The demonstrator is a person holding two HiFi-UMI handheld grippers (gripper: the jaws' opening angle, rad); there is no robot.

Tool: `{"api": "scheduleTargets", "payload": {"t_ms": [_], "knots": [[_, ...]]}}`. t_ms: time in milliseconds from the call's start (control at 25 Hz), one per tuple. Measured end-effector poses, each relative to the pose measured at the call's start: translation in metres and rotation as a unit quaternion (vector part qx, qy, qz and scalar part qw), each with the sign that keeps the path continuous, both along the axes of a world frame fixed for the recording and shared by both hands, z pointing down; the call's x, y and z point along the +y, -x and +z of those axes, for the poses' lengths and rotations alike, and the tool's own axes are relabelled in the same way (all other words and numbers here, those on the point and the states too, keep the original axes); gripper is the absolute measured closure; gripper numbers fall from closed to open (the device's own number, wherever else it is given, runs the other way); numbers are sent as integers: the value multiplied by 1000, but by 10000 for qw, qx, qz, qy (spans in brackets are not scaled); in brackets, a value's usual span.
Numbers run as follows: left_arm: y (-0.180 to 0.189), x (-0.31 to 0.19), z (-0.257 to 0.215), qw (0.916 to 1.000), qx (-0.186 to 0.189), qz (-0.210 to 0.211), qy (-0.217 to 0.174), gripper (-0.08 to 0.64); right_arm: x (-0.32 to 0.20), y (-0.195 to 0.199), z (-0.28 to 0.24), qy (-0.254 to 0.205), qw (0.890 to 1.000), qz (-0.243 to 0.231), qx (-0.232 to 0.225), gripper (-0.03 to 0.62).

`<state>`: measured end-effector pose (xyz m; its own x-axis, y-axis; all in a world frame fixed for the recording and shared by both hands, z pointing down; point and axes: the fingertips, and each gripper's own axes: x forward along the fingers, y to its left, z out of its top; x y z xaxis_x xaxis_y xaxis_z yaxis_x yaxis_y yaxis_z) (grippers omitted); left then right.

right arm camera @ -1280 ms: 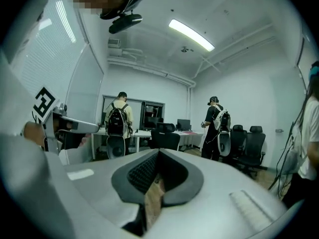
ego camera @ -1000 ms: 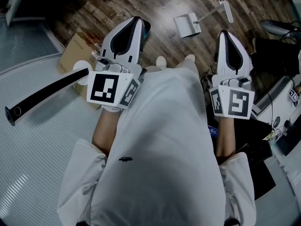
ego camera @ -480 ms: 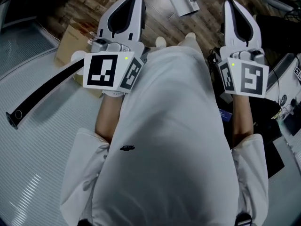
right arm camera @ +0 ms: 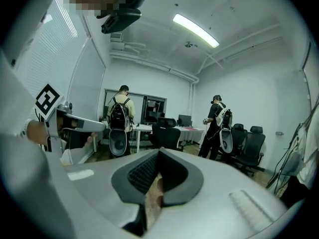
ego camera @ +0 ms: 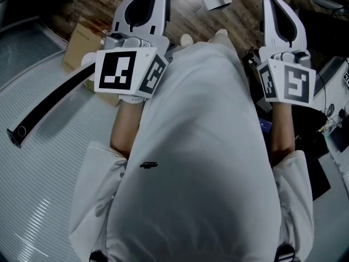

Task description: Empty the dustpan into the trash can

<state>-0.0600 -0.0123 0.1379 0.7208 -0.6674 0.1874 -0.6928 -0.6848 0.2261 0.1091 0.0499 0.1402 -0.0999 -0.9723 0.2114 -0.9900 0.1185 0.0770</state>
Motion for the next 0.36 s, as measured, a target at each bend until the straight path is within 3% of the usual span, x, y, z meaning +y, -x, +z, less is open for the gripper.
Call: {"api": "scheduleTargets", "payload": {"t_ms": [360], "knots": [[6, -1, -2, 10000, 43, -58, 28, 554, 1, 2, 2, 3, 10000, 12, -84, 581]]}}
